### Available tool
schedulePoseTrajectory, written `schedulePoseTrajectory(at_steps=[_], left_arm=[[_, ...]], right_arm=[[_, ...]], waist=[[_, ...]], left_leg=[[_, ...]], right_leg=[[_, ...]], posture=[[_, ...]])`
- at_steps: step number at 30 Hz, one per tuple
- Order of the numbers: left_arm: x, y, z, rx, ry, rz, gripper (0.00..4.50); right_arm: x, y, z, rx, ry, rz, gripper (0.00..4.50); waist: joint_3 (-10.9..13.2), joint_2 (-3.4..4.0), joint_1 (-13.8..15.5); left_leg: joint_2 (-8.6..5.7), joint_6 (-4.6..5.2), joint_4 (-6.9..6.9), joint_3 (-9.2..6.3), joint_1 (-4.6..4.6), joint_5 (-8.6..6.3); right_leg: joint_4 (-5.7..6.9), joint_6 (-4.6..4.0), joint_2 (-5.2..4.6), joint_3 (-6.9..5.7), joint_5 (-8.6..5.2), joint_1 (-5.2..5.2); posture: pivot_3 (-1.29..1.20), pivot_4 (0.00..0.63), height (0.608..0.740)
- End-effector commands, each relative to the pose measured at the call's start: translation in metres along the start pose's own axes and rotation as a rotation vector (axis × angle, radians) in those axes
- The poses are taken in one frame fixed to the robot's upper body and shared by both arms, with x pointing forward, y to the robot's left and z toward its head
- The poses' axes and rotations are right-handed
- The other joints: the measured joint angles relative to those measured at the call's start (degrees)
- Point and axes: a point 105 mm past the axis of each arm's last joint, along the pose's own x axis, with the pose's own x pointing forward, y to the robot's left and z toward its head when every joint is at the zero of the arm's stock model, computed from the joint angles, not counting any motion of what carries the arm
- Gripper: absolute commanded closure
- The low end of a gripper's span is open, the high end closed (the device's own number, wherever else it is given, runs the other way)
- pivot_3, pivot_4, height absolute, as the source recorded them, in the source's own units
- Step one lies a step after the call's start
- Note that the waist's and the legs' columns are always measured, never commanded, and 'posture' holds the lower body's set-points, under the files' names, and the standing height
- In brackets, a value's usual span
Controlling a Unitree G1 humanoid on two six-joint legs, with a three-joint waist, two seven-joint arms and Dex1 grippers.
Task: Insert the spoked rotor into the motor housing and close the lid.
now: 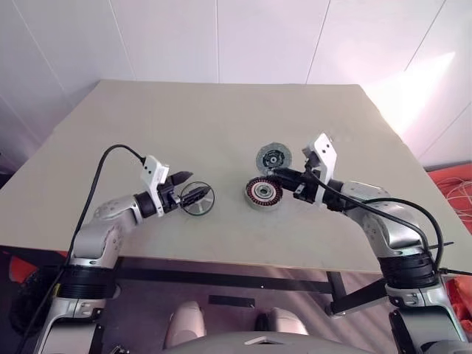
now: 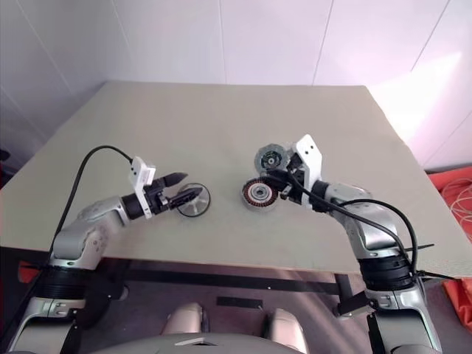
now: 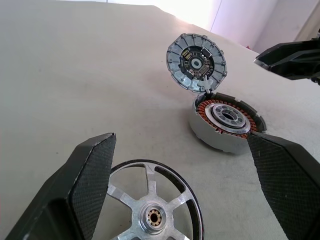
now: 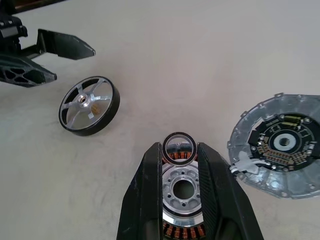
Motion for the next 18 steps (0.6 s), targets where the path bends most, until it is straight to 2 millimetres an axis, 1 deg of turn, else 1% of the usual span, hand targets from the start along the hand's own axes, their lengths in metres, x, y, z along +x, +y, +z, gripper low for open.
schedulePoseTrajectory(at_steps=[1,3,8,11,16,18], left_arm=[[-0.002,0.002,0.014,0.051,-0.042,0.011,0.0],[-0.003,0.002,0.014,0.053,-0.042,0.014,0.0],[-0.005,0.002,0.015,0.057,-0.043,0.02,0.0],[-0.006,0.002,0.015,0.061,-0.044,0.023,0.0],[-0.007,0.002,0.016,0.063,-0.045,0.026,0.0],[-0.008,0.002,0.016,0.064,-0.046,0.028,0.0]], right_arm=[[0.009,-0.002,-0.002,-0.04,0.036,-0.01,3.78],[0.014,-0.001,-0.007,-0.034,0.054,-0.01,3.78],[0.019,-0.002,-0.009,-0.03,0.067,-0.021,3.78],[0.021,-0.004,-0.009,-0.031,0.071,-0.027,3.78],[0.019,-0.011,-0.013,-0.03,0.094,-0.056,3.78],[0.018,-0.011,-0.015,-0.028,0.101,-0.053,3.78]], waist=[[0.0,0.0,0.0],[0.0,0.0,0.05],[0.0,0.0,0.01],[0.0,0.0,0.0],[0.0,0.0,0.0],[0.0,0.0,0.0]], left_leg=[[0.0,-0.01,0.02,0.0,0.0,0.0],[0.0,-0.02,0.03,0.0,0.01,0.01],[0.0,-0.02,0.03,-0.01,0.0,0.01],[0.0,-0.02,0.02,-0.01,-0.01,0.01],[0.0,-0.02,0.02,-0.01,0.01,0.01],[0.0,-0.03,0.02,-0.01,0.01,0.01]], right_leg=[[0.01,0.0,0.0,0.0,0.0,0.0],[0.02,0.02,0.0,0.0,-0.01,0.01],[0.02,-0.07,0.0,0.0,0.04,0.0],[0.03,-0.18,0.0,0.0,0.1,-0.02],[0.03,-0.08,0.0,0.01,0.05,-0.01],[0.03,-0.09,0.0,0.01,0.05,0.0]], posture=[[0.0,0.0,0.74],[0.0,0.0,0.74],[0.0,0.0,0.74],[0.0,0.0,0.74],[0.0,0.0,0.74],[0.0,0.0,0.74]])
